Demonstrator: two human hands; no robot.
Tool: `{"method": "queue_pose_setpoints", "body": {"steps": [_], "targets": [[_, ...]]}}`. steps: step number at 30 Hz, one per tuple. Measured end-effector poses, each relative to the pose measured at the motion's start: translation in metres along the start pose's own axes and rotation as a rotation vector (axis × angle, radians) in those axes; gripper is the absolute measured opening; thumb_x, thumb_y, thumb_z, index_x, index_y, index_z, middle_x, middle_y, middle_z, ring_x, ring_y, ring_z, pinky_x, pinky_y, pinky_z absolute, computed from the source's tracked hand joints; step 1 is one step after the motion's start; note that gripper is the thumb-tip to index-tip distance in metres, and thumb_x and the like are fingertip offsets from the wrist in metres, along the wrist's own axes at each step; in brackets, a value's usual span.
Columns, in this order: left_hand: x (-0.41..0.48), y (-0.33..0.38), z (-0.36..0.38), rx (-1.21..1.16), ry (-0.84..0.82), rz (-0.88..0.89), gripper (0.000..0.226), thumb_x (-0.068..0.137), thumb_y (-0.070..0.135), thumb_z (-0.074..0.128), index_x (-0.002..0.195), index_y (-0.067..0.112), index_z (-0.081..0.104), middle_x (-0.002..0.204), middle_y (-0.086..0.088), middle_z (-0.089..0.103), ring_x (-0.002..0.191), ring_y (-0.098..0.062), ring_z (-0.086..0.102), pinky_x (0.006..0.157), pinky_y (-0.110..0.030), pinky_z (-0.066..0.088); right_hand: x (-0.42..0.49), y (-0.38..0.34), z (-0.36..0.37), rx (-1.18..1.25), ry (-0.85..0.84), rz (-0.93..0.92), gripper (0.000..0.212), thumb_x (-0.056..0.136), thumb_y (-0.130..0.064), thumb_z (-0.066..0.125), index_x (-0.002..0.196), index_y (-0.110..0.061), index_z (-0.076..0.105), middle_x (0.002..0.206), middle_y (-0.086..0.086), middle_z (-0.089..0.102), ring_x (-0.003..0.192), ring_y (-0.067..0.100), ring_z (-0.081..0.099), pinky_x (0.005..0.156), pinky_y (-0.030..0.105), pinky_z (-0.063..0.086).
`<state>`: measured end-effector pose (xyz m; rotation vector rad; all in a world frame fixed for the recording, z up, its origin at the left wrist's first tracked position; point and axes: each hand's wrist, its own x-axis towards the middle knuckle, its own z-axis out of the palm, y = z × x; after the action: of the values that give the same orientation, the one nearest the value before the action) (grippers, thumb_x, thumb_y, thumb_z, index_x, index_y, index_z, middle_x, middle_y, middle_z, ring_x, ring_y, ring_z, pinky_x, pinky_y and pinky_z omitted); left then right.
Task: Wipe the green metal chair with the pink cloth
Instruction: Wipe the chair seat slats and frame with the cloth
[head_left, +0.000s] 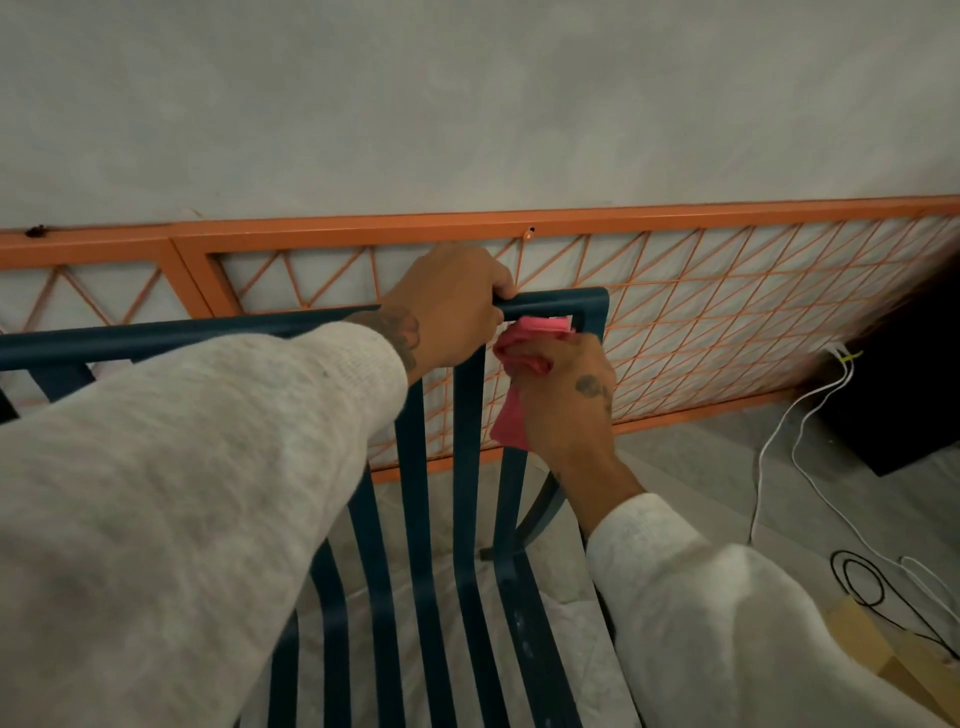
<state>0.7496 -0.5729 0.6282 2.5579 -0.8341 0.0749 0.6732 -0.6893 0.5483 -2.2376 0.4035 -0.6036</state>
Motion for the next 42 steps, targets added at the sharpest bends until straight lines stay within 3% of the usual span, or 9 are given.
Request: {"method": "queue_pose_setpoints", "body": {"steps": [5,10,17,22,27,33,35,38,42], "targets": [[0.001,0.002,-0.001,0.011,-0.001,-0.011,0.028,0.091,0.017,0.062,0.118,0.021,0.069,0.116,-0.003,0.062,0.103,-0.020,0.057,0.091,-0.033,0.046,-0.020,0.028,0.013,-0.097,-0.218,0.179,0.015,0.090,-0.020,0.071,0.100,-0.030,0.077,0.118,-0.001,0.063,0.098,0.010,0.057,0.090,0.019,0.044],[-0.002,0.000,0.001,-0.010,0.034,-0.007,0.028,0.090,0.016,0.063,0.117,0.021,0.069,0.115,-0.003,0.064,0.103,-0.021,0.058,0.089,-0.030,0.045,0.001,0.007,0.008,-0.016,-0.037,0.038,0.019,0.093,-0.021,0.065,0.104,-0.031,0.077,0.112,0.000,0.068,0.099,0.015,0.063,0.091,0.027,0.053],[-0.003,0.003,0.002,-0.023,0.045,-0.008,0.028,0.091,0.016,0.062,0.117,0.020,0.069,0.114,-0.004,0.063,0.101,-0.021,0.059,0.092,-0.035,0.048,-0.019,0.030,0.013,-0.087,-0.224,0.204,0.015,0.090,-0.022,0.070,0.103,-0.027,0.077,0.116,0.000,0.067,0.098,0.014,0.064,0.085,0.019,0.050],[-0.006,0.004,0.005,-0.010,0.074,0.004,0.029,0.091,0.015,0.061,0.119,0.019,0.068,0.114,-0.003,0.064,0.104,-0.021,0.057,0.095,-0.037,0.046,-0.012,0.009,-0.001,0.025,-0.044,0.079,0.019,0.091,-0.015,0.068,0.106,-0.023,0.077,0.115,-0.003,0.057,0.097,0.010,0.058,0.088,0.016,0.047],[-0.008,0.006,0.006,0.010,0.061,0.031,0.034,0.090,0.004,0.059,0.121,0.014,0.066,0.112,-0.007,0.065,0.103,-0.025,0.057,0.093,-0.040,0.047,-0.027,0.025,0.003,-0.086,-0.303,0.240,0.017,0.090,-0.014,0.069,0.103,-0.023,0.077,0.115,-0.003,0.069,0.096,0.008,0.063,0.070,-0.002,0.035],[-0.048,0.002,0.029,0.185,0.148,0.326,0.043,0.081,-0.011,0.061,0.119,0.009,0.067,0.117,-0.008,0.063,0.109,-0.027,0.053,0.089,-0.041,0.049,-0.061,0.029,-0.006,0.056,-0.235,0.332,0.021,0.099,-0.017,0.058,0.118,-0.019,0.066,0.109,-0.007,0.060,0.088,0.004,0.054,0.069,0.007,0.042],[-0.061,0.004,0.046,0.091,0.043,0.202,0.036,0.086,-0.007,0.056,0.117,0.009,0.068,0.113,-0.008,0.065,0.103,-0.025,0.058,0.088,-0.041,0.051,-0.067,0.030,-0.004,0.093,-0.164,0.348,0.014,0.100,-0.018,0.055,0.113,-0.021,0.059,0.104,-0.006,0.058,0.080,0.001,0.052,0.060,0.007,0.042],[-0.067,0.004,0.060,-0.161,0.029,-0.056,0.027,0.091,0.001,0.053,0.113,0.006,0.068,0.099,-0.014,0.070,0.080,-0.023,0.067,0.074,-0.037,0.057,-0.068,0.030,0.001,0.163,-0.017,0.325,0.006,0.101,-0.020,0.054,0.107,-0.021,0.055,0.099,-0.004,0.060,0.085,0.010,0.058,0.074,0.031,0.057],[-0.055,0.013,0.070,-0.300,-0.063,-0.157,0.028,0.092,0.005,0.052,0.118,0.004,0.061,0.109,-0.017,0.068,0.087,-0.027,0.068,0.080,-0.040,0.057,-0.063,0.034,0.018,0.084,0.062,0.127,0.020,0.102,-0.016,0.051,0.118,-0.016,0.061,0.109,0.001,0.056,0.090,0.011,0.052,0.071,0.008,0.038]]}}
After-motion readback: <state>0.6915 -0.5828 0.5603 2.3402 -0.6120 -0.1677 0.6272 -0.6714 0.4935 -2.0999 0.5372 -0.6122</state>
